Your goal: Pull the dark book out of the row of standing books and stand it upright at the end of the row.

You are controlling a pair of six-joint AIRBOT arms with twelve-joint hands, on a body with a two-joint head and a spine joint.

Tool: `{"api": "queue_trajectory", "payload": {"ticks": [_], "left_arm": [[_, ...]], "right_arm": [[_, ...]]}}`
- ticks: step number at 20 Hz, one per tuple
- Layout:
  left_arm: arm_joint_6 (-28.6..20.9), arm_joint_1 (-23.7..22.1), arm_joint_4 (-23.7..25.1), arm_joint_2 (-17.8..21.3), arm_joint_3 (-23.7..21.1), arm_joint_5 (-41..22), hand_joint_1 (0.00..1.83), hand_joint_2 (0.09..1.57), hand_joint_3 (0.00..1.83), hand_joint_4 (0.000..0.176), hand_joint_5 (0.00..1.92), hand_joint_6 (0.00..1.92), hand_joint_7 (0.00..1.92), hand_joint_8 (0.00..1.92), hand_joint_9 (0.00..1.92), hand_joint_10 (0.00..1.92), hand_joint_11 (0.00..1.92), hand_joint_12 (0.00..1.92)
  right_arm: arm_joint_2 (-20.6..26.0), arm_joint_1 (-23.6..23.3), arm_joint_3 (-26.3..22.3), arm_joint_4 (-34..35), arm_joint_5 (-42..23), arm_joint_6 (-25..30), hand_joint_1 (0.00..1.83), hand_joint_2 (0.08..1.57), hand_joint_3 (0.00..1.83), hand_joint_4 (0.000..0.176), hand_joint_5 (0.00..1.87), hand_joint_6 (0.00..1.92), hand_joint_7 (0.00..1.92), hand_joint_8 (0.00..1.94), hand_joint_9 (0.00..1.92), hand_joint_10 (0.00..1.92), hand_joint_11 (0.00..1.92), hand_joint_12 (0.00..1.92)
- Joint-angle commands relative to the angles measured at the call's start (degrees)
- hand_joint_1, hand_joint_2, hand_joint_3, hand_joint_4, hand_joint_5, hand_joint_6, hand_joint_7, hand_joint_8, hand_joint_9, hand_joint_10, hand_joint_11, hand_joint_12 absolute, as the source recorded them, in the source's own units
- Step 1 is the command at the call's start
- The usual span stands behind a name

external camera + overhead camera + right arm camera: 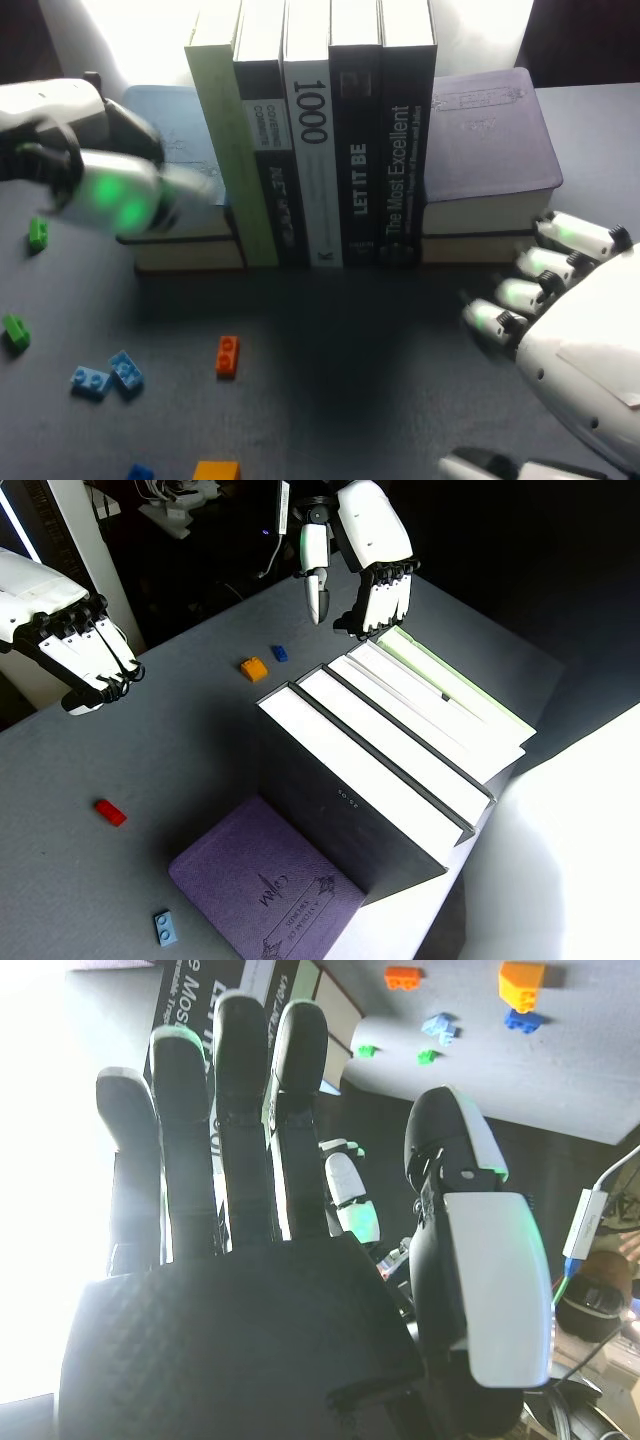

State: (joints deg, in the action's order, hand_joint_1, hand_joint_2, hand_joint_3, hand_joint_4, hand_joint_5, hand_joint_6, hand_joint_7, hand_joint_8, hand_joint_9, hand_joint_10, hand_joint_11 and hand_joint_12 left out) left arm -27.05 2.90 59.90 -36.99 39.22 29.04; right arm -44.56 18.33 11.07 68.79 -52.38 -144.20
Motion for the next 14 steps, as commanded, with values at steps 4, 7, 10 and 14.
{"api": "queue_trajectory", "payload": {"ticks": [4, 7, 10, 14], "left_arm": [[-0.12, -0.88, 3.06, 0.24, 0.21, -1.63, 0.0, 1.24, 0.02, 0.048, 0.0, 0.0, 0.14, 0.0, 0.13, 0.0, 0.0, 0.4], [-0.12, -0.87, 3.06, 0.25, 0.27, -1.59, 0.01, 1.25, 0.01, 0.042, 0.09, 0.02, 0.14, 0.01, 0.13, 0.0, 0.0, 0.38], [-0.12, -0.89, 3.06, 0.25, 0.29, -1.58, 0.0, 1.24, 0.0, 0.038, 0.09, 0.0, 0.11, 0.0, 0.12, 0.0, 0.0, 0.45], [-0.12, -0.9, 3.06, 0.25, 0.33, -1.58, 0.0, 1.26, 0.0, 0.041, 0.1, 0.0, 0.13, 0.0, 0.13, 0.0, 0.0, 0.37]], "right_arm": [[0.02, -1.0, -0.47, -4.96, -2.46, -0.17, 0.0, 1.11, 0.01, 0.0, 0.17, 0.0, 0.16, 0.0, 0.15, 0.0, 0.0, 0.44], [-0.1, -1.27, -0.46, -12.68, -6.46, 3.77, 0.0, 1.11, 0.0, 0.0, 0.16, 0.0, 0.13, 0.0, 0.13, 0.0, 0.0, 0.34], [-0.1, -1.34, -0.38, -20.0, -9.35, 7.53, 0.0, 1.11, 0.0, 0.0, 0.14, 0.0, 0.1, 0.0, 0.1, 0.0, 0.0, 0.24], [-2.0, -2.54, 2.62, -25.85, -10.2, 11.43, 0.0, 1.11, 0.0, 0.056, 0.3, 0.03, 0.1, 0.0, 0.06, 0.0, 0.0, 0.06]]}}
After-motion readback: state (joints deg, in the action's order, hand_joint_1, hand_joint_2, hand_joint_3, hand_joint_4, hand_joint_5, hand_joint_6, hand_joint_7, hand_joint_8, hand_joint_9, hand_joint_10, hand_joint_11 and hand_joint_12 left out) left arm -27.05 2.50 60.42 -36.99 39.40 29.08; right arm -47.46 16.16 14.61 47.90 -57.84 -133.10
